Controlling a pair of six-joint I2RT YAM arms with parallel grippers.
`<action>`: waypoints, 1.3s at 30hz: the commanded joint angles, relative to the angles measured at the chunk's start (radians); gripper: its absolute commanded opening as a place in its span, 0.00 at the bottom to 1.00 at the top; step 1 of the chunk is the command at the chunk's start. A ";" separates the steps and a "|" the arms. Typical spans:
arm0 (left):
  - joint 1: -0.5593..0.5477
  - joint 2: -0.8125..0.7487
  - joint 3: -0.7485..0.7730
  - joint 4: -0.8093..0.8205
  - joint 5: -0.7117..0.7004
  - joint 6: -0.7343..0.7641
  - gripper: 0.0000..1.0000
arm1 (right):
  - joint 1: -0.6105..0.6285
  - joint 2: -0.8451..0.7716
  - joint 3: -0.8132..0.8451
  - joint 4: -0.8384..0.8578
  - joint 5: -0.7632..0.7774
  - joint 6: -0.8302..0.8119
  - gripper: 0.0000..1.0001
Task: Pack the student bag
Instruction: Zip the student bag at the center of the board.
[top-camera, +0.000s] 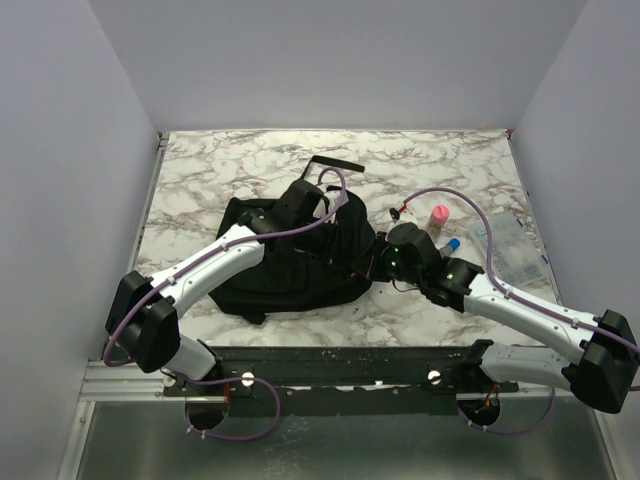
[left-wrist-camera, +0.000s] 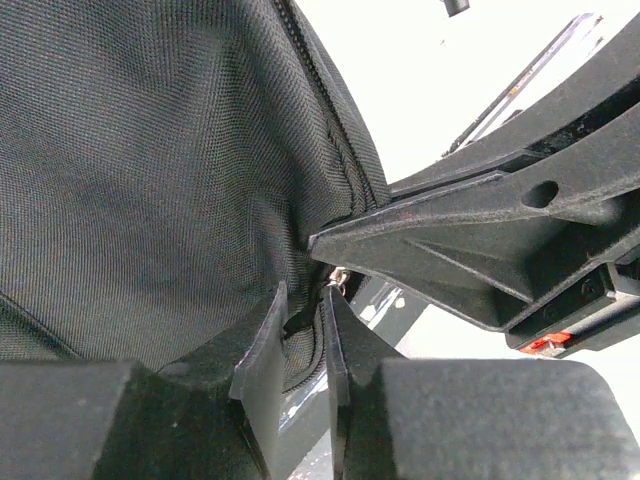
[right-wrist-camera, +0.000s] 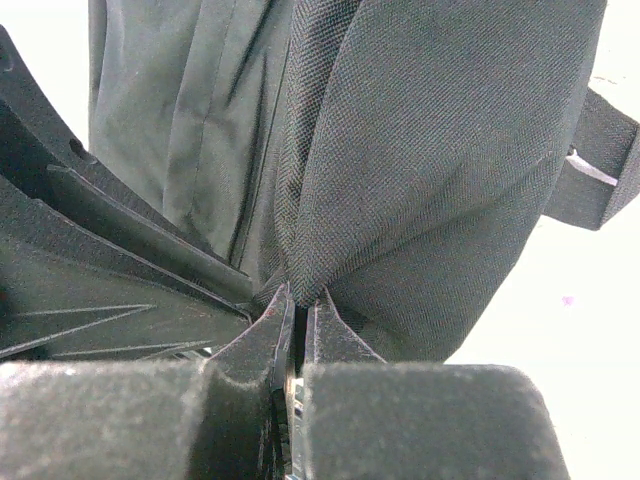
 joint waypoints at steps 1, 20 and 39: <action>-0.005 0.007 0.007 0.031 0.030 -0.007 0.22 | -0.002 0.003 0.012 0.063 -0.026 -0.006 0.00; -0.021 0.014 -0.052 0.086 0.032 -0.062 0.00 | -0.002 0.005 0.025 0.056 0.001 0.026 0.00; -0.228 -0.493 -0.564 -0.045 -0.586 -0.421 0.00 | -0.026 -0.048 0.033 -0.138 0.374 0.293 0.00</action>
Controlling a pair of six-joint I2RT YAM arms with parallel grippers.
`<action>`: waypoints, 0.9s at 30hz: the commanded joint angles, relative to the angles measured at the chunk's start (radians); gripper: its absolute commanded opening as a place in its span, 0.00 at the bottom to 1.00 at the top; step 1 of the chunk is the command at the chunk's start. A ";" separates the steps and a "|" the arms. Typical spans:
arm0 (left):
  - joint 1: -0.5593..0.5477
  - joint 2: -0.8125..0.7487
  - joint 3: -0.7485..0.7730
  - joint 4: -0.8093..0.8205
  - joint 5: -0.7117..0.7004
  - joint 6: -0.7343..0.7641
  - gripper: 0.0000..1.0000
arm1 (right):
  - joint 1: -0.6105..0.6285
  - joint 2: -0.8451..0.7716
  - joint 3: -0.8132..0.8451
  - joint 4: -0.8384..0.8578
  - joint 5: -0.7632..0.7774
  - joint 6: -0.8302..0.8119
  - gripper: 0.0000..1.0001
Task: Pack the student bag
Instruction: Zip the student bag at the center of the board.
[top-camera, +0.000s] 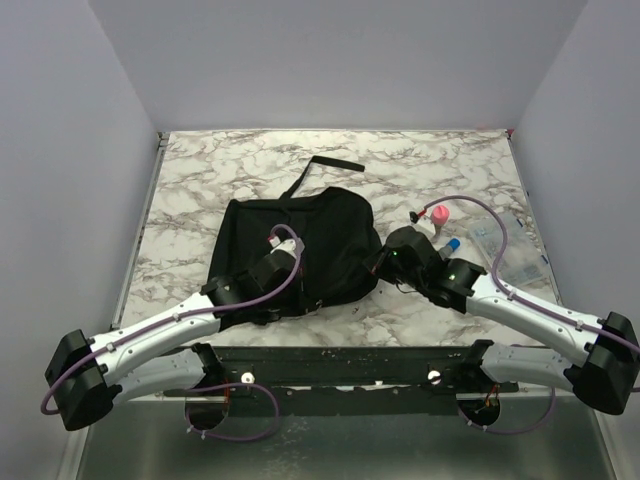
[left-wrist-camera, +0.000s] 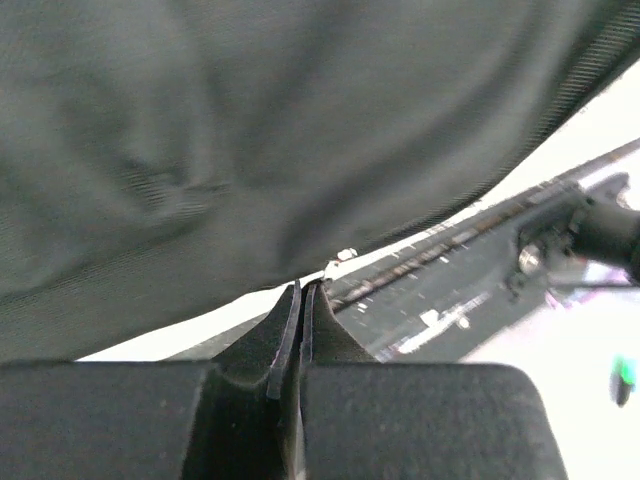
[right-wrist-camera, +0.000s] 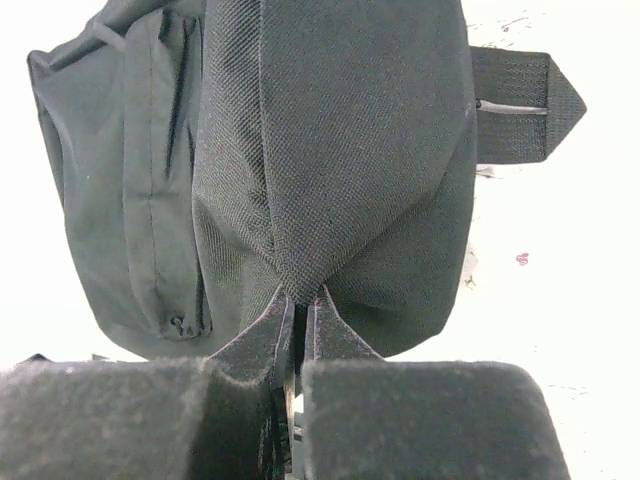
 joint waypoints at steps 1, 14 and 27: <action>0.002 -0.022 -0.097 -0.122 -0.190 -0.078 0.00 | -0.033 -0.033 0.017 -0.006 0.166 0.043 0.00; 0.042 -0.118 -0.078 -0.142 -0.083 -0.040 0.39 | -0.037 -0.087 -0.141 0.133 -0.127 -0.259 0.00; 0.466 -0.127 0.181 -0.237 0.093 0.260 0.96 | 0.000 -0.099 -0.104 -0.204 -0.024 -0.293 0.56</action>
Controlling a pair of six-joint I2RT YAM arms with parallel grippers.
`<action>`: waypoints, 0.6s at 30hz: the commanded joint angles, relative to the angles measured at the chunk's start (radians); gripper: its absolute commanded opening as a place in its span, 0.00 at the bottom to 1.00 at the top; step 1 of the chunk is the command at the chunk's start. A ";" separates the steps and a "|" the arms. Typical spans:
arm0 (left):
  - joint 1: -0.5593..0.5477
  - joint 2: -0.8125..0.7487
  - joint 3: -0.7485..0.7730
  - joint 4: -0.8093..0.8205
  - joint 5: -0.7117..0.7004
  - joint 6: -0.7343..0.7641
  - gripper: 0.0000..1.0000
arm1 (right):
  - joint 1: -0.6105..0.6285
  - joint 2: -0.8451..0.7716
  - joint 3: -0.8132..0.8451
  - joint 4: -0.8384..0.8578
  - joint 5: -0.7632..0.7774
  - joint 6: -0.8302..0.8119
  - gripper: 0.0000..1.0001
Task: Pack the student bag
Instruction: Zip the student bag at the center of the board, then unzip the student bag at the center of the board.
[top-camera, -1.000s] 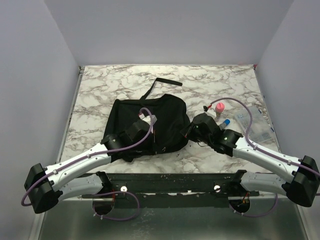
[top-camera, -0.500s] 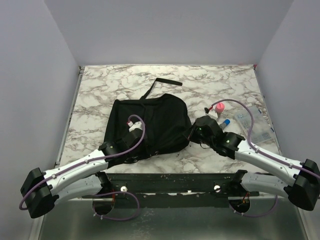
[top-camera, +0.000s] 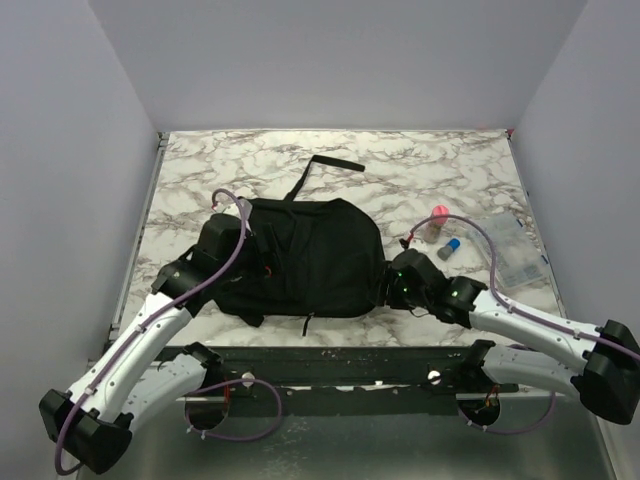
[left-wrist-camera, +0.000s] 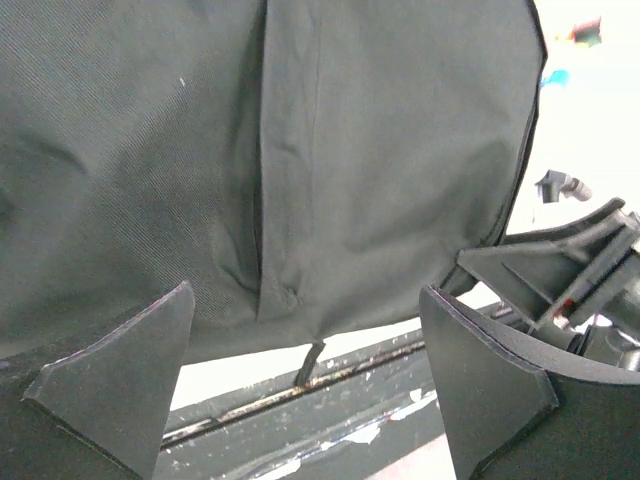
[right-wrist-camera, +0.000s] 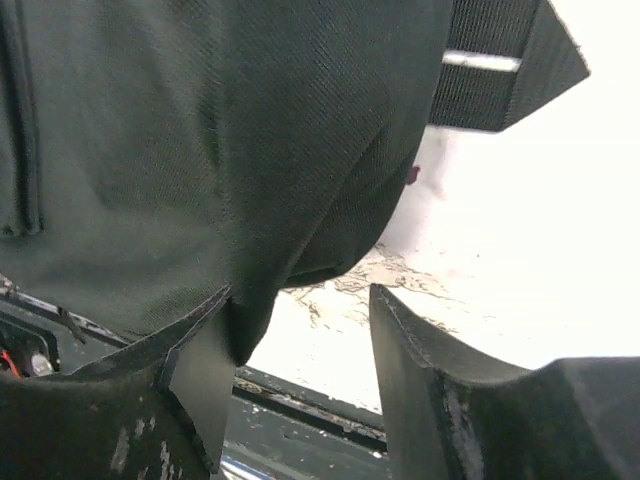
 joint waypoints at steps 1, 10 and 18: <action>0.116 0.030 0.079 -0.054 0.061 0.141 0.96 | 0.009 -0.022 0.194 -0.303 0.196 -0.079 0.62; 0.199 0.035 0.125 -0.071 0.106 0.174 0.98 | 0.087 0.174 0.570 -0.427 0.382 -0.100 0.91; 0.202 -0.054 0.099 -0.121 0.075 0.157 0.98 | 0.150 0.541 0.825 -0.246 0.254 -0.043 0.87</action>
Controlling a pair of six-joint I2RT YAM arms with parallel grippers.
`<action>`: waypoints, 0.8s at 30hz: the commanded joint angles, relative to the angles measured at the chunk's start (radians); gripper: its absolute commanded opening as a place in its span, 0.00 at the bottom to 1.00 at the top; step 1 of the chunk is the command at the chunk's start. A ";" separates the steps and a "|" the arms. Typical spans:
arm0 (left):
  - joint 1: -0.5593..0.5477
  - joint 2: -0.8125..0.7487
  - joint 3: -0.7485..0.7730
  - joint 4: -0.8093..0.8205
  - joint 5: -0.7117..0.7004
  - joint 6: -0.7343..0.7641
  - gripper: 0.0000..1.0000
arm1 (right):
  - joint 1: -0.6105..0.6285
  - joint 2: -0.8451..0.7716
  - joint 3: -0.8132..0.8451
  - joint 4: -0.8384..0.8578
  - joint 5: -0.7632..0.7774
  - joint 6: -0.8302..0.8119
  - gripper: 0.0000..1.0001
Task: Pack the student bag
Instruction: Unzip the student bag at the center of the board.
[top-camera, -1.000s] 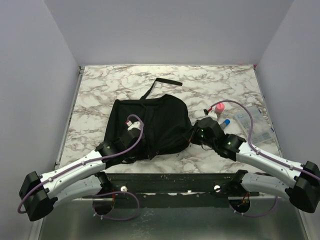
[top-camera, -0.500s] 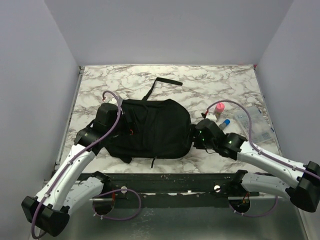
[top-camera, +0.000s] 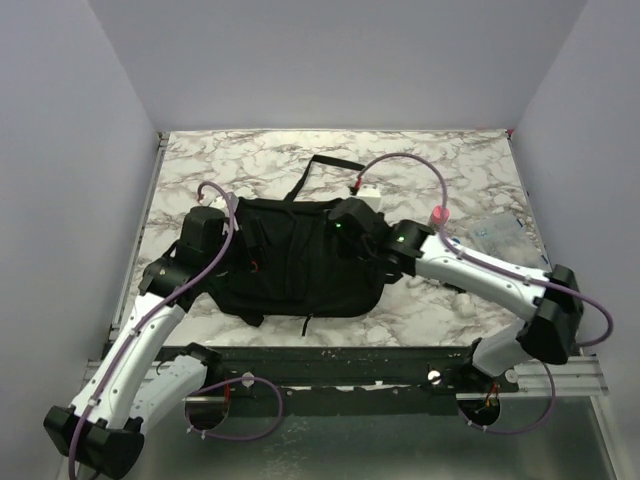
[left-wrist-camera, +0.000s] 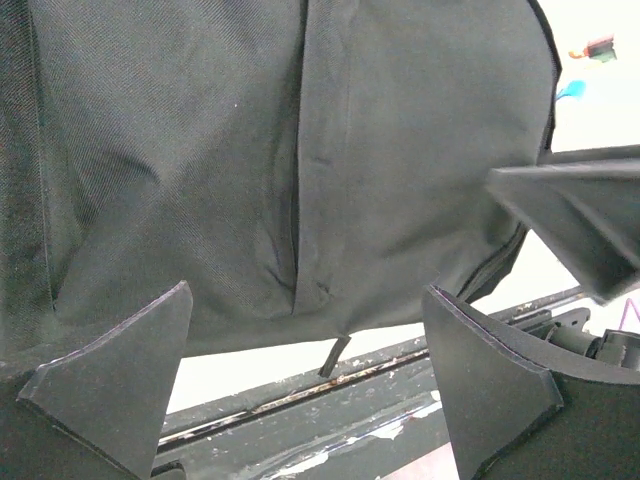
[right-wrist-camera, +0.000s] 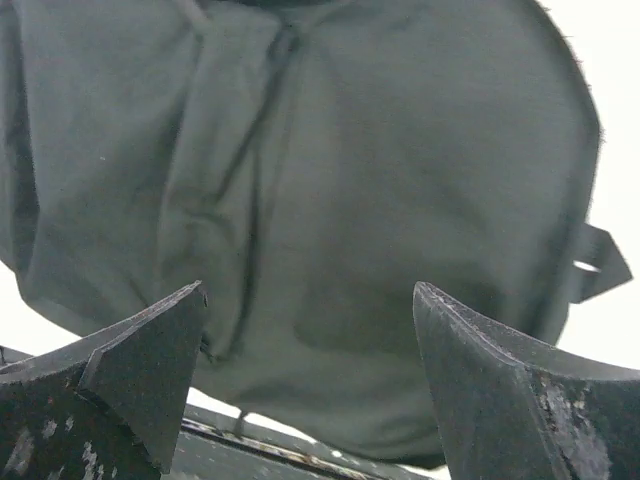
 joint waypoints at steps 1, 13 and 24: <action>0.007 -0.080 -0.005 -0.040 -0.001 0.000 0.98 | 0.042 0.198 0.149 0.064 -0.034 0.050 0.85; 0.007 -0.151 -0.073 -0.047 0.075 0.017 0.98 | 0.079 0.552 0.380 0.069 -0.042 0.156 0.77; 0.007 -0.096 -0.035 -0.024 0.054 0.037 0.98 | 0.076 0.485 0.192 0.200 -0.088 0.192 0.00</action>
